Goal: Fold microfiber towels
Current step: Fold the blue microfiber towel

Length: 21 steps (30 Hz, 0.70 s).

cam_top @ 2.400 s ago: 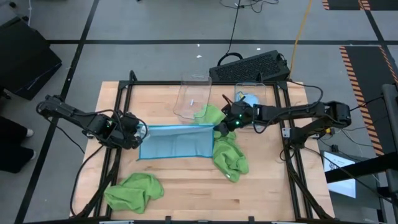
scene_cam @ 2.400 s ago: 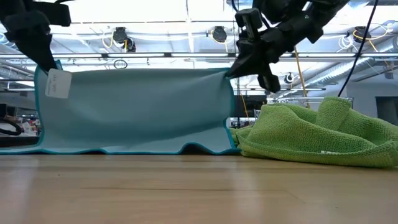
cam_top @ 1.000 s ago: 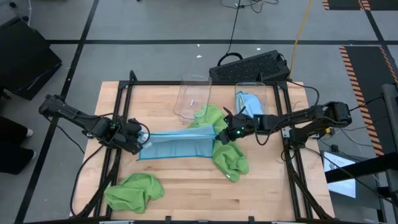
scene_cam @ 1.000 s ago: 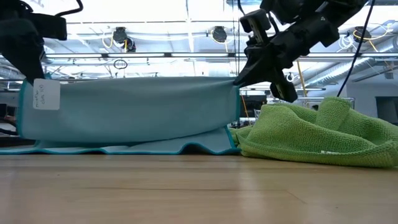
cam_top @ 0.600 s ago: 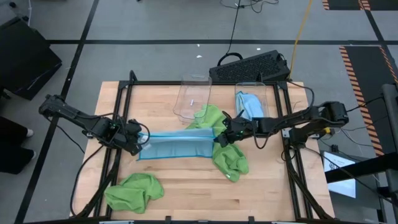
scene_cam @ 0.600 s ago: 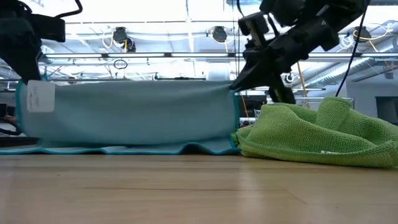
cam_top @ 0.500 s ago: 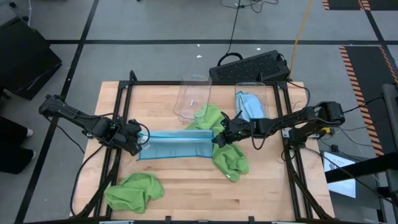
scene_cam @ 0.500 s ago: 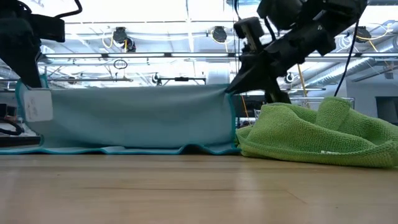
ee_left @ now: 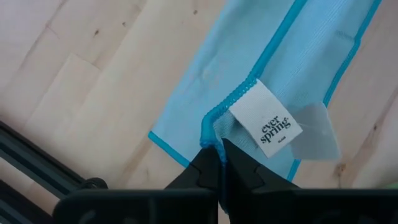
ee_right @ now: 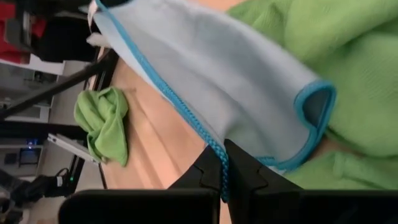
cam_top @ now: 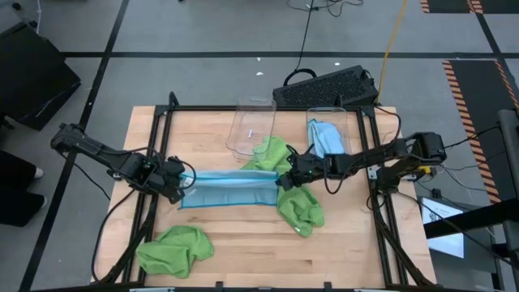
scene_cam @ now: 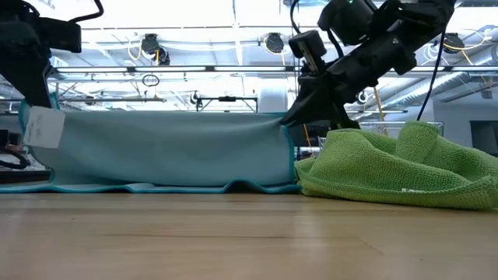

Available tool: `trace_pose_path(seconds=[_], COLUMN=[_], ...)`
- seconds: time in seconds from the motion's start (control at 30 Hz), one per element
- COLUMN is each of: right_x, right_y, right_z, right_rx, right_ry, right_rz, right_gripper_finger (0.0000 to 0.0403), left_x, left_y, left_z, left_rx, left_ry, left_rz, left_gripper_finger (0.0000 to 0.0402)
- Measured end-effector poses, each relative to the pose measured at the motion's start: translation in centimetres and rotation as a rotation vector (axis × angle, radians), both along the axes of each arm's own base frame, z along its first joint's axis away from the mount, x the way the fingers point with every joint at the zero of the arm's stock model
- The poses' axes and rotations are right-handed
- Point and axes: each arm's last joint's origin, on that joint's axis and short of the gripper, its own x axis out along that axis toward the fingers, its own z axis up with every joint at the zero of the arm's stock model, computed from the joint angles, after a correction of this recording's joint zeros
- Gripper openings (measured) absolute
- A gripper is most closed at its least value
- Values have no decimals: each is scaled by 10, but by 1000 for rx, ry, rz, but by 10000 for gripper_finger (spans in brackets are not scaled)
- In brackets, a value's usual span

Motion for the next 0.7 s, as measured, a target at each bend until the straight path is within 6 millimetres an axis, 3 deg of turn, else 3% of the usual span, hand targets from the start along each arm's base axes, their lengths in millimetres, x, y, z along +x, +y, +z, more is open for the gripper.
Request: trace_pose_path(seconds=[0.3, 0.57, 0.7], right_x=[2, -8, -11], right_y=[-25, -52, -59], right_z=[12, 34, 36], right_rx=[-32, -119, -143], right_ry=[-110, -182, -181], right_rz=[-70, -127, -138], right_gripper_finger=[0, 0, 0], left_x=[3, 5, 6], left_y=[4, 13, 18], left_z=[7, 18, 19], left_rx=[57, 137, 170], left_ry=[-40, -58, -53], left_rz=[23, 38, 57], left_gripper_finger=[9, 8, 5])
